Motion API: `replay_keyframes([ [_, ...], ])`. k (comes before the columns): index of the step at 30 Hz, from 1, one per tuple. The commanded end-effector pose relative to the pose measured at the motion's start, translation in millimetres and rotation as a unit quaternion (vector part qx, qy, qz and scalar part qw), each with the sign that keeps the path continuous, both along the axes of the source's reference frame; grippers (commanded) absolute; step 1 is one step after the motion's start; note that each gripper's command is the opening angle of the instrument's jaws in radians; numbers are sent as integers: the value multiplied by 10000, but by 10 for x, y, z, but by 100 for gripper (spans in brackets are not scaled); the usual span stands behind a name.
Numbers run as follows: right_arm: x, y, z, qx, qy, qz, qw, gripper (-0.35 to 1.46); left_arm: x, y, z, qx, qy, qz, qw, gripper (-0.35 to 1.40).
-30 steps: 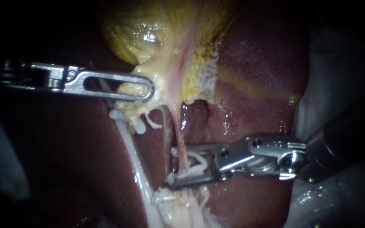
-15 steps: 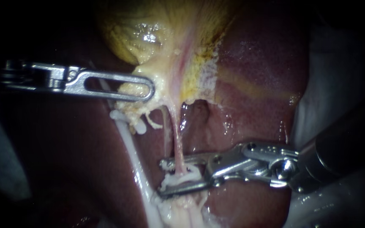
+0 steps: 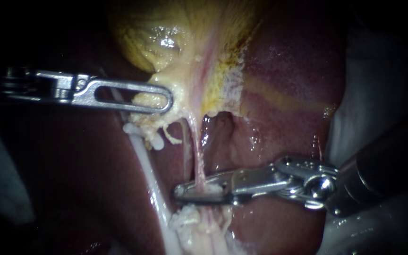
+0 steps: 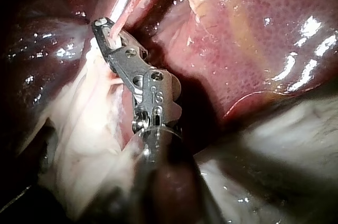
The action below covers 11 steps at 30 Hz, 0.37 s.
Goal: Clipping second clip right tube
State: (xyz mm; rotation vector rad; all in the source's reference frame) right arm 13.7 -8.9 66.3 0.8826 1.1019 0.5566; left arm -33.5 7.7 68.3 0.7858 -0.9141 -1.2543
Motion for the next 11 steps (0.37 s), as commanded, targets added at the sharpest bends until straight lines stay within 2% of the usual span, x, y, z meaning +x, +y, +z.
replay_keyframes([
  [1, 0, 0, 1, -7, 0, 2, 10000, -35, 0, 0, 0, -1, 0, 2, 10000, -35],
  [11, -1, 0, 1, -10, -7, 15, 10000, -35, 0, 1, 1, -1, 0, 2, 10000, -35],
])
